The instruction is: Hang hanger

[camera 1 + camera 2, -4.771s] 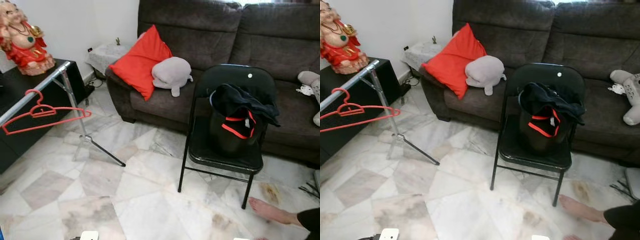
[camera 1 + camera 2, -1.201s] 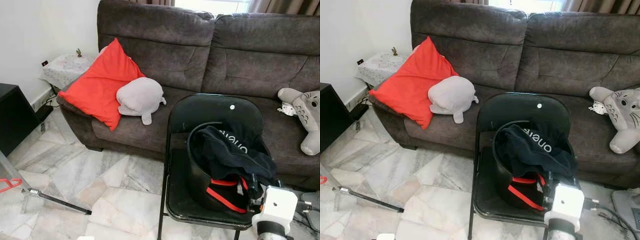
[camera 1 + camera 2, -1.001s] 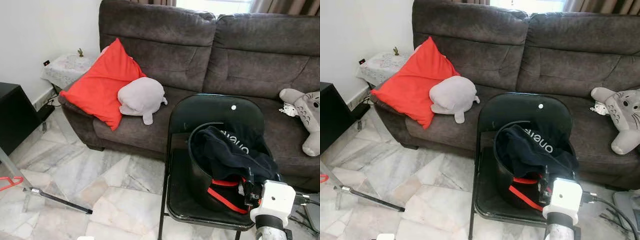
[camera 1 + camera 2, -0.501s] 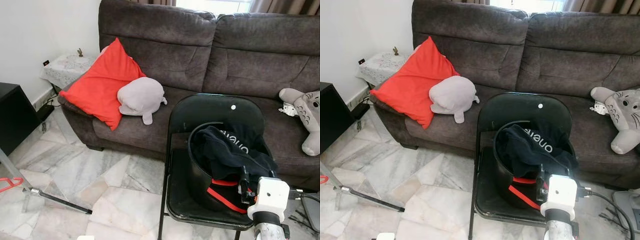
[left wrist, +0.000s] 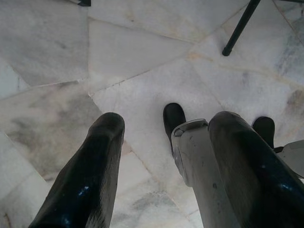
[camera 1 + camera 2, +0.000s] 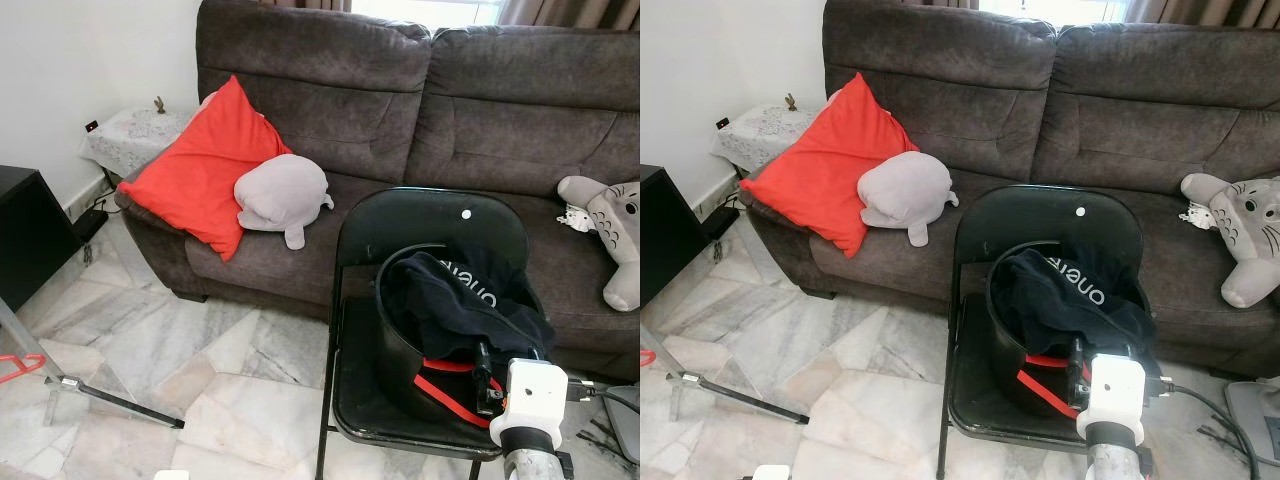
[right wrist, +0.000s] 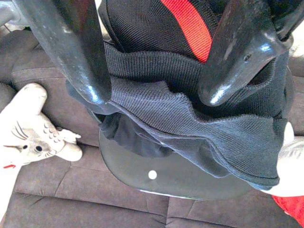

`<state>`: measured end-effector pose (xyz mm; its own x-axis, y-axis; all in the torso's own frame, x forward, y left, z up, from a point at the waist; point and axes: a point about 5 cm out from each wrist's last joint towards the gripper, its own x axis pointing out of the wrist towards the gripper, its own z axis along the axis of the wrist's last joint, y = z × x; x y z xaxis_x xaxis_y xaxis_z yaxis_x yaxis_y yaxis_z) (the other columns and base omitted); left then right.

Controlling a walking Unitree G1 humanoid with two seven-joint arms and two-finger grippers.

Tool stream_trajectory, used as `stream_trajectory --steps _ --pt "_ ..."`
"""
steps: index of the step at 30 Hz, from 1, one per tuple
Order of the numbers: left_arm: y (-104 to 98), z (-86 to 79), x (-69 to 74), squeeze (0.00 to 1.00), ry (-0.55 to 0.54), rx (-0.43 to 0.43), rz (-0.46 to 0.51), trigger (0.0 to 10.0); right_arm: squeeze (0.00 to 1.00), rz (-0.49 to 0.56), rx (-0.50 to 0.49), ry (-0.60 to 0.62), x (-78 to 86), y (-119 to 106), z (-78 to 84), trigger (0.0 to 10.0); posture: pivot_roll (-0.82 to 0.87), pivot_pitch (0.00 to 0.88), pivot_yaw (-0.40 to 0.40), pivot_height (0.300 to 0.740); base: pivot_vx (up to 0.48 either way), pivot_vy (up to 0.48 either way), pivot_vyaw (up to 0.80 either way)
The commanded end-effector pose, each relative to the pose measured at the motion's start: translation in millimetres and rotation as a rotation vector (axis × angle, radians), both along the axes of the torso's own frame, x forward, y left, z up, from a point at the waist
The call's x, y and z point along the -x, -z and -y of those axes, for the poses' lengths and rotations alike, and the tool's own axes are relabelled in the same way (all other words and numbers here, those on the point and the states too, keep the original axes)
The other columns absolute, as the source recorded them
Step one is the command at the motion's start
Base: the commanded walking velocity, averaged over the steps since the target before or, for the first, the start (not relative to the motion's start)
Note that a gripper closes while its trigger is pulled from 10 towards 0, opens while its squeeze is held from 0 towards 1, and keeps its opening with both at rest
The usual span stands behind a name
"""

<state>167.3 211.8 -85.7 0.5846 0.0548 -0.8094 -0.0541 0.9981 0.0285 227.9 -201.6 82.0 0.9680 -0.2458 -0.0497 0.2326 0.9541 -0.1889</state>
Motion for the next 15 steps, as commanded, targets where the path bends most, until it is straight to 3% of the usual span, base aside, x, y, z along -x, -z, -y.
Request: stream_trajectory --steps 1,15 --pt "2 -3.7 4.7 0.0 0.001 -0.014 -0.019 10.0 0.0 -0.012 0.003 0.019 -1.3 1 4.0 10.0 -0.11 0.057 0.023 0.74 0.0 0.0 0.0" --pt "1 -4.3 4.6 0.0 0.003 -0.015 -0.021 10.0 0.0 0.03 -0.015 0.053 -16.7 -7 12.5 10.0 -0.1 0.054 0.028 0.74 0.0 0.0 0.0"
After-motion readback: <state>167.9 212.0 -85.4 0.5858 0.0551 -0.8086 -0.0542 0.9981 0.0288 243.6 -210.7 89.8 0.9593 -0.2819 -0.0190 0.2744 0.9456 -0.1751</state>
